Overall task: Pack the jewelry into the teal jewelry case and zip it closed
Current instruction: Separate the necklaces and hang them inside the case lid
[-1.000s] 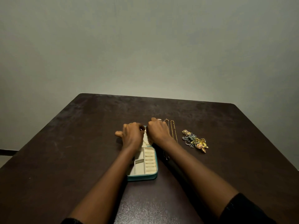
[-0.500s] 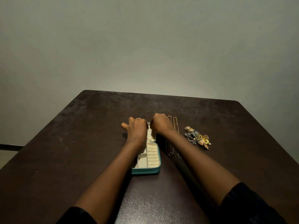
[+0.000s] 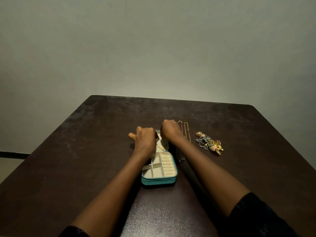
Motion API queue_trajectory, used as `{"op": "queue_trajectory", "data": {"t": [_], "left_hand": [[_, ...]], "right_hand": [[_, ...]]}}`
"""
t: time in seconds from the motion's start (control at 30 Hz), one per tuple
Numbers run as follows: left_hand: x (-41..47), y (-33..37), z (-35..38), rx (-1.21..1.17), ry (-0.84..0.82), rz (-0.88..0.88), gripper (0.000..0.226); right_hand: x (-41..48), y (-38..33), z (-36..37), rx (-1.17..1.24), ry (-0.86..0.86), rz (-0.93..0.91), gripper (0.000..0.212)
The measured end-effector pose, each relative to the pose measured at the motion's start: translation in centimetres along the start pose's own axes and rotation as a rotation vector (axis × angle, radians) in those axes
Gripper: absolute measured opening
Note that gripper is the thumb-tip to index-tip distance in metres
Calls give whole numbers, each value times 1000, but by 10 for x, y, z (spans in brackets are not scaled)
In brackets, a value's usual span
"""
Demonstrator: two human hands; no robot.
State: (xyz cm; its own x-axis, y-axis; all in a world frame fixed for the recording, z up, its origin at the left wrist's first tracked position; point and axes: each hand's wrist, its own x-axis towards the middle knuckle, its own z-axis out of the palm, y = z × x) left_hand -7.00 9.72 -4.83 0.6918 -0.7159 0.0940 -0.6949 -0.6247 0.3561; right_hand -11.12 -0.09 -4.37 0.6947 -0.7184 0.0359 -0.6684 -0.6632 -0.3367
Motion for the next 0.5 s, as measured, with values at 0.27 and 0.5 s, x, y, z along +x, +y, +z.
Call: {"op": "queue_trajectory", "data": {"t": [0.27, 0.5], "left_hand": [[-8, 3, 2, -4, -14, -49, 15], [-10, -5, -10, 16, -6, -70, 31]], "right_hand": [[-15, 4, 1, 10, 43, 2, 27], [-24, 10, -2, 54, 16, -6, 25]]}}
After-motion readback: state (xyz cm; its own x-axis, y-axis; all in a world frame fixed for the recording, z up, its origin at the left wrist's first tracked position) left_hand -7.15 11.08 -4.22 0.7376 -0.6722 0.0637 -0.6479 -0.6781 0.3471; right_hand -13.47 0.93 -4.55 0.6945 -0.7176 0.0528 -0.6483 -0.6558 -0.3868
